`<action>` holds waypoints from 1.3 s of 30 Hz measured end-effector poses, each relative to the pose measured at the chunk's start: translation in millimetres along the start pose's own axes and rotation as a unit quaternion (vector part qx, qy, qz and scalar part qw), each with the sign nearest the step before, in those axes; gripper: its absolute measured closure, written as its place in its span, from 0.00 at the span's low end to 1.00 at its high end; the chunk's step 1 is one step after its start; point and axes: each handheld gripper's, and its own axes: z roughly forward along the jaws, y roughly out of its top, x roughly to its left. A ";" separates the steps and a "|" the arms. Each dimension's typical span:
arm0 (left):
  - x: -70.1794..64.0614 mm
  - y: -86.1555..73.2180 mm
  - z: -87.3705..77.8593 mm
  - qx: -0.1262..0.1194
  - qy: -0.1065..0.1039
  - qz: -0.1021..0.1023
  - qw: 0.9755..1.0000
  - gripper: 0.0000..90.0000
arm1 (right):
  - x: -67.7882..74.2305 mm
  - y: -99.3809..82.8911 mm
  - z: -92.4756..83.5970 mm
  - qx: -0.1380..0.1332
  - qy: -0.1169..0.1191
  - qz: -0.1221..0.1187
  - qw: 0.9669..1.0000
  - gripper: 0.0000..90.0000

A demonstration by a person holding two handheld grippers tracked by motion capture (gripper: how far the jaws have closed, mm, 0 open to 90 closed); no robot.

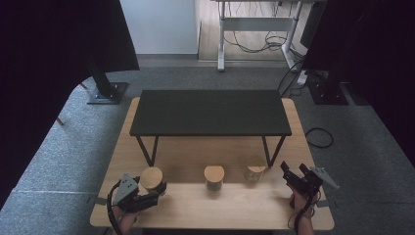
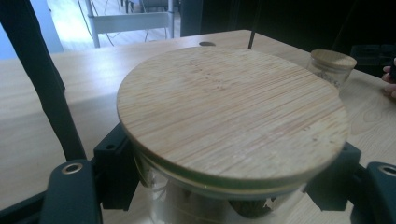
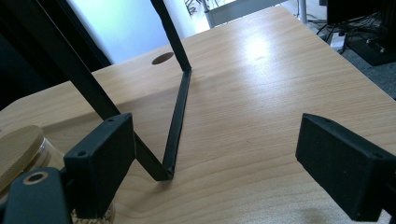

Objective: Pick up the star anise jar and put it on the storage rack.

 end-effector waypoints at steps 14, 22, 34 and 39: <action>4.3 15.6 -8.5 -0.015 0.005 0.023 1.000 0.28 | 0.0 -0.4 -1.1 -0.005 -0.003 0.001 1.000 0.13; 5.8 20.6 -11.6 -0.012 0.009 0.032 0.999 0.28 | 0.0 -0.6 -1.4 -0.005 -0.002 0.003 1.000 0.13; 4.7 35.6 -17.0 -0.027 0.006 0.037 0.999 0.28 | -0.3 -0.8 -1.7 -0.006 -0.003 0.004 1.000 0.13; 3.7 40.9 -17.7 -0.030 0.008 0.043 0.999 0.28 | -0.1 -0.8 -1.7 -0.006 -0.003 0.004 1.000 0.13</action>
